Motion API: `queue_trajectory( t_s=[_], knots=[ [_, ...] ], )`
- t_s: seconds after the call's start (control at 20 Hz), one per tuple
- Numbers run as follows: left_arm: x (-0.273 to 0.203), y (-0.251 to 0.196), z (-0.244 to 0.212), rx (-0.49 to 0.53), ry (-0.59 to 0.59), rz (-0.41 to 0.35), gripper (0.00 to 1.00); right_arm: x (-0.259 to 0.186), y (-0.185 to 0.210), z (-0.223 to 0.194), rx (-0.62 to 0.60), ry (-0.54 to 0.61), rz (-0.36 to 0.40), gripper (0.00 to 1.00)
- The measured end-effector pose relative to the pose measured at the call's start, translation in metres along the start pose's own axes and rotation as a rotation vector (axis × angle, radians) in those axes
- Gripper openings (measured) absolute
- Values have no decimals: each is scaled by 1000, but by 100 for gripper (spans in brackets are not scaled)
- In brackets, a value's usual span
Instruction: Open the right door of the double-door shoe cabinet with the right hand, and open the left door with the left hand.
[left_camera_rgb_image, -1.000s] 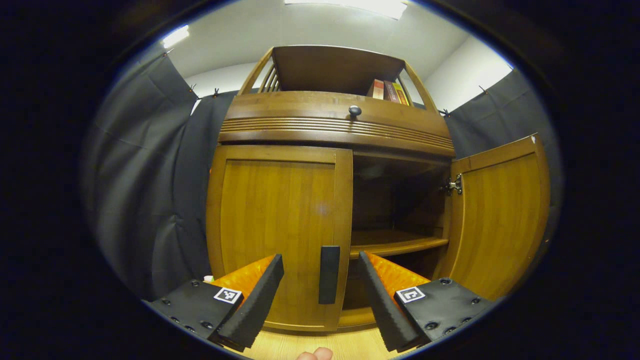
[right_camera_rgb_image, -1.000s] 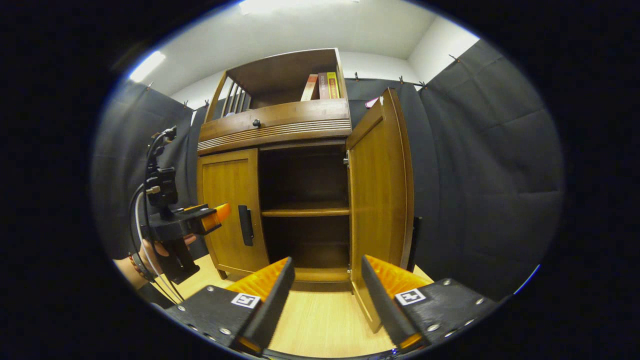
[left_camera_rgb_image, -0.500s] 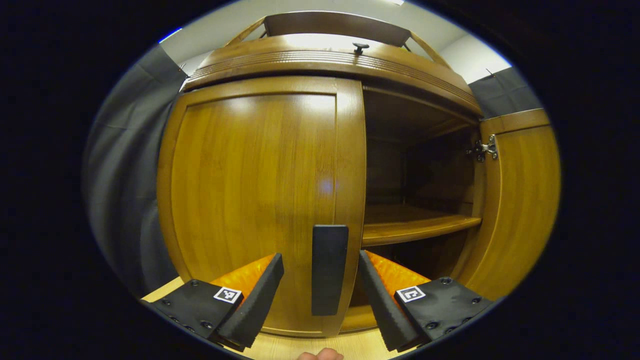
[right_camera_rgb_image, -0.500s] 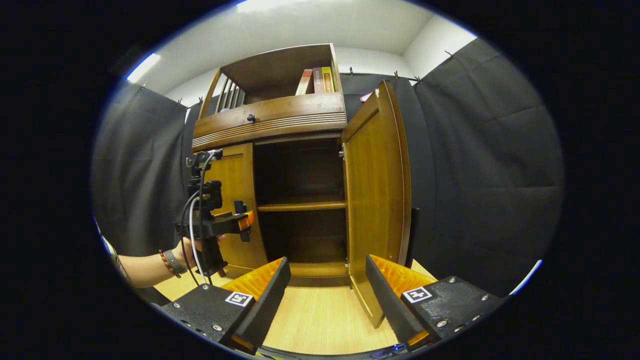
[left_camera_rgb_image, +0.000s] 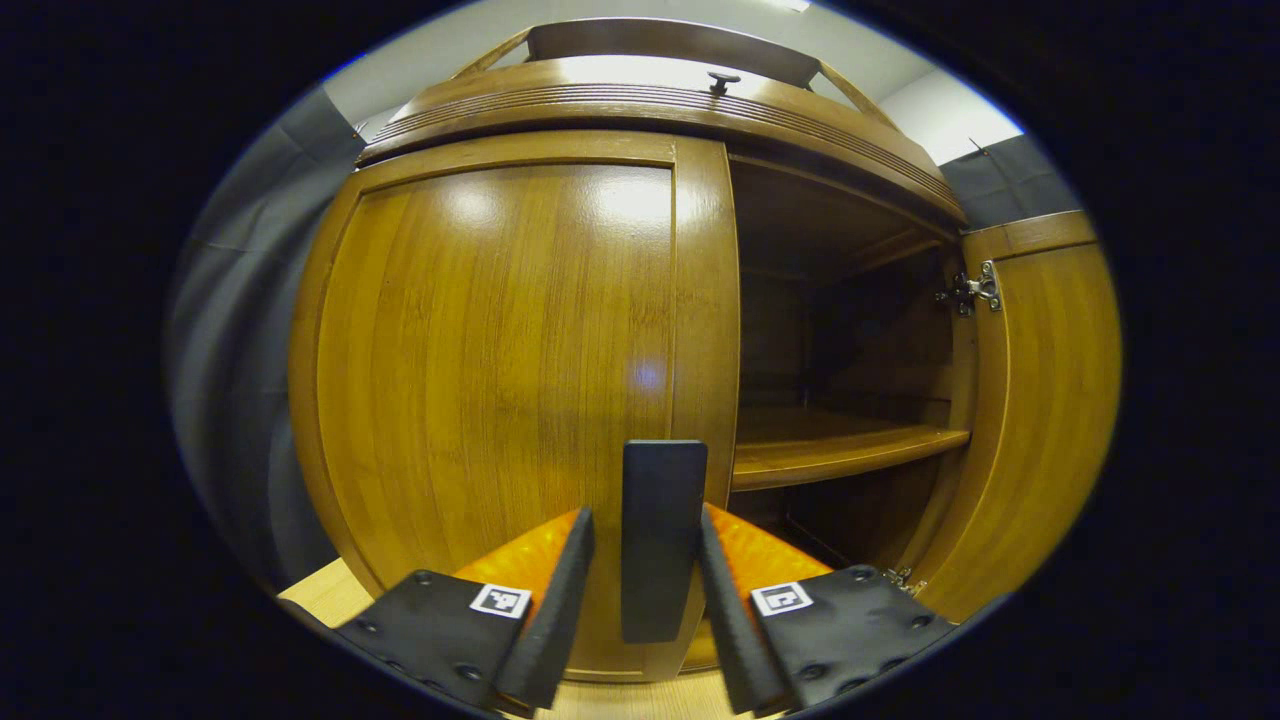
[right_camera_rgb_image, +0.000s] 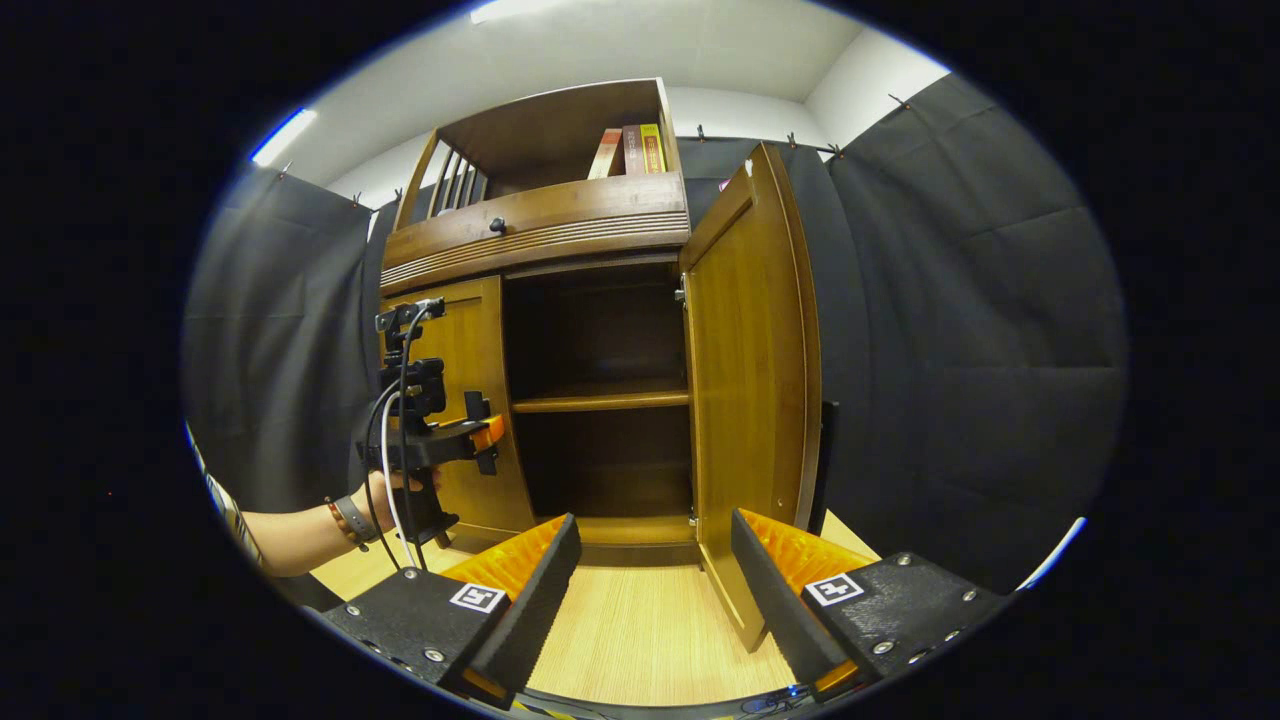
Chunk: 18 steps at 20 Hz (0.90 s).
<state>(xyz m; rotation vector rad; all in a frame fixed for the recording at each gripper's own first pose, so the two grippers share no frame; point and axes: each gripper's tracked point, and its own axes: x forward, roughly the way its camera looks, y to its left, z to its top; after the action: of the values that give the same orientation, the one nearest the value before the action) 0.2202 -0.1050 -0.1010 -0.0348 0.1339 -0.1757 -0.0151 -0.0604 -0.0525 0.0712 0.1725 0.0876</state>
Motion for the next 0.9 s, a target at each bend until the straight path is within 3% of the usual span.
queue_trajectory(
  t_s=[0.35,0.55,0.75,0.8,0.9],
  knots=[
    [-2,-2,-1,11,13,25,34,-11,7,-11,-27,26,-7,93],
    [-22,-1,0,78,0,34,33,-16,19,-21,-35,44,7,93],
    [-55,2,3,29,10,-2,34,-18,34,-26,-43,49,31,93],
    [-65,4,1,33,16,-3,34,-17,38,-25,-43,47,37,100],
    [-86,10,3,42,30,3,33,-17,42,-25,-42,42,43,100]
  ],
)
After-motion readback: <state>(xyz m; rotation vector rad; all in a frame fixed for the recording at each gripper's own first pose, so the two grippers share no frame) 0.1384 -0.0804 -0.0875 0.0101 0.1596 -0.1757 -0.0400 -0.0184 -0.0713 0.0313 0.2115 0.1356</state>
